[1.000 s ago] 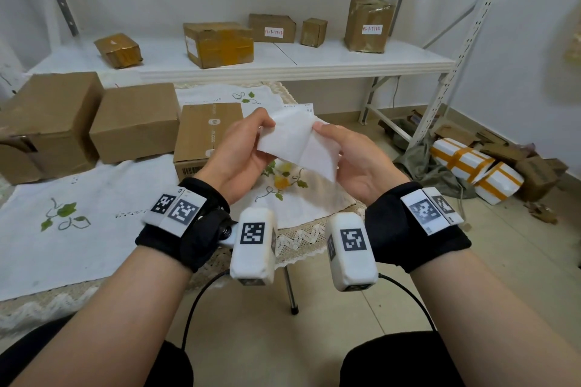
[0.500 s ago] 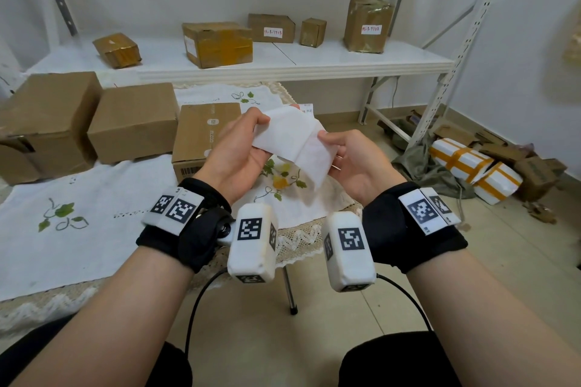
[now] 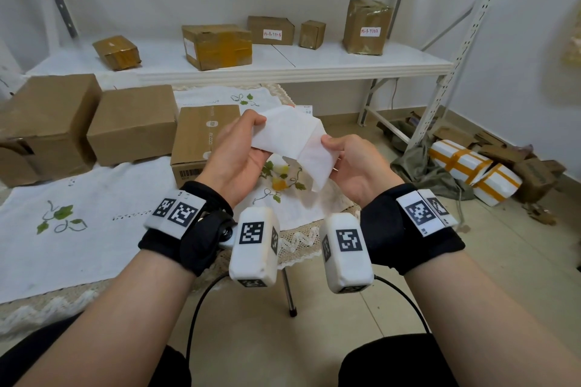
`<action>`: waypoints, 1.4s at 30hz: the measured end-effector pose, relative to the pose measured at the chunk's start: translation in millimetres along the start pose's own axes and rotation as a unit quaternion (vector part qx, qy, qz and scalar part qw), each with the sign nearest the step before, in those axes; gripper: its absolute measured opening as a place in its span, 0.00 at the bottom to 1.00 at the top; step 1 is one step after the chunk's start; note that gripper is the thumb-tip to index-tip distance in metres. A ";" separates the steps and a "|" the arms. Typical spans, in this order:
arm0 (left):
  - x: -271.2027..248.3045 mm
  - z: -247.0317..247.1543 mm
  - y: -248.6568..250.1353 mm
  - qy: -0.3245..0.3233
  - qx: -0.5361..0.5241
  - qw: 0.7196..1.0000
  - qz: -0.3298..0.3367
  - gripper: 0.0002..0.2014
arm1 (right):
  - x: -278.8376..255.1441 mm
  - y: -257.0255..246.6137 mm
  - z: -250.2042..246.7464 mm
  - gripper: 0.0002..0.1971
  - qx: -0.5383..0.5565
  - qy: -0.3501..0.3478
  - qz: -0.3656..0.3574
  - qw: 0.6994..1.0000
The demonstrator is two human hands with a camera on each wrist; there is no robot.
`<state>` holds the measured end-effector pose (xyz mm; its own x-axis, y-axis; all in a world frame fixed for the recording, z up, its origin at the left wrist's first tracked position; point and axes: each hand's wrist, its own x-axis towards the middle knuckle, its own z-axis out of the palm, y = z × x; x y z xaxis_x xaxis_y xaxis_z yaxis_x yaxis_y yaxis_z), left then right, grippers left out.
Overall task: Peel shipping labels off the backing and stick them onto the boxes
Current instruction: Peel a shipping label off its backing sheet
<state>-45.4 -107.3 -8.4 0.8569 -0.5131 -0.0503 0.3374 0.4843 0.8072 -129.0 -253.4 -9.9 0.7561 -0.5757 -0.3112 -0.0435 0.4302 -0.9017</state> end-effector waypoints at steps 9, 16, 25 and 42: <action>-1.4 2.8 0.8 0.047 0.014 0.999 0.005 0.19 | -8.1 -0.4 2.9 0.23 -0.012 -0.055 -0.043 0.997; -6.9 7.1 -1.3 -0.001 0.053 0.999 -0.012 0.07 | -7.1 1.5 3.8 0.17 -0.039 -0.065 -0.048 0.996; -10.0 6.0 -0.5 -0.058 0.160 0.985 0.008 0.08 | -4.0 2.2 3.5 0.10 -0.049 -0.046 -0.042 0.997; -9.9 7.3 -8.3 0.007 0.213 0.974 0.071 0.11 | -5.5 3.0 4.2 0.08 -0.081 -0.086 -0.051 0.992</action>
<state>-59.5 -111.4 -10.3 0.8895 -0.4510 0.0734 0.0257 0.2097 0.9774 -130.6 -246.0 -9.6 0.8613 -0.4779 -0.1725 -0.0543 0.2510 -0.9665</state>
